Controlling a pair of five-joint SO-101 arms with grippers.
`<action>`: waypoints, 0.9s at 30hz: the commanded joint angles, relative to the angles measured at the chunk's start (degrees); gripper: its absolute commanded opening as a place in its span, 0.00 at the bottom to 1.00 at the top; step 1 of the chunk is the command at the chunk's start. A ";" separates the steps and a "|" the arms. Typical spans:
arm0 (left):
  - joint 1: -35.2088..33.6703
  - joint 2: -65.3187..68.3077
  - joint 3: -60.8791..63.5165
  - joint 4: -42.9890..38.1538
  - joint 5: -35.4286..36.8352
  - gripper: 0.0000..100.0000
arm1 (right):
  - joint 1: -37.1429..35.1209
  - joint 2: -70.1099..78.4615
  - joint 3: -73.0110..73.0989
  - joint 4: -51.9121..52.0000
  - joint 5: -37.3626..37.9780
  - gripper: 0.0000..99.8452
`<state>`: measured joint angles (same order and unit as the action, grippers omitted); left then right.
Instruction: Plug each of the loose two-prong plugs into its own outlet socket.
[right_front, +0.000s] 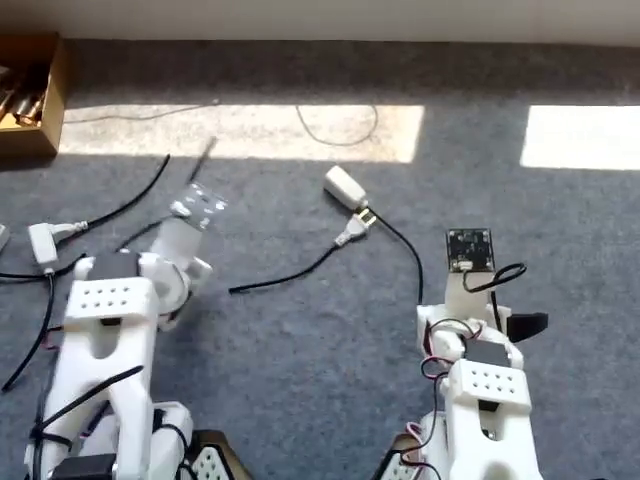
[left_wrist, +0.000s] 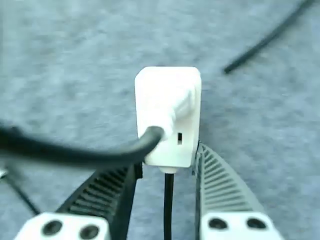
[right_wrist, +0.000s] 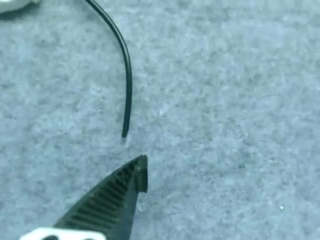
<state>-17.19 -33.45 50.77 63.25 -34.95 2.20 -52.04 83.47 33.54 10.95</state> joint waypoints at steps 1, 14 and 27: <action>-16.84 -1.19 -9.19 -0.70 -6.24 0.00 | 0.04 -1.01 0.22 -0.92 -0.09 0.59; -49.10 34.33 -33.19 -15.65 -15.91 0.00 | 0.04 -1.01 0.13 -0.92 -0.09 0.59; -44.35 51.91 -53.23 4.92 -17.93 0.40 | -1.98 -1.01 0.48 -0.92 -0.09 0.59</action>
<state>-62.11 19.74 1.71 66.59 -54.20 0.62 -52.04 84.26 33.45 10.95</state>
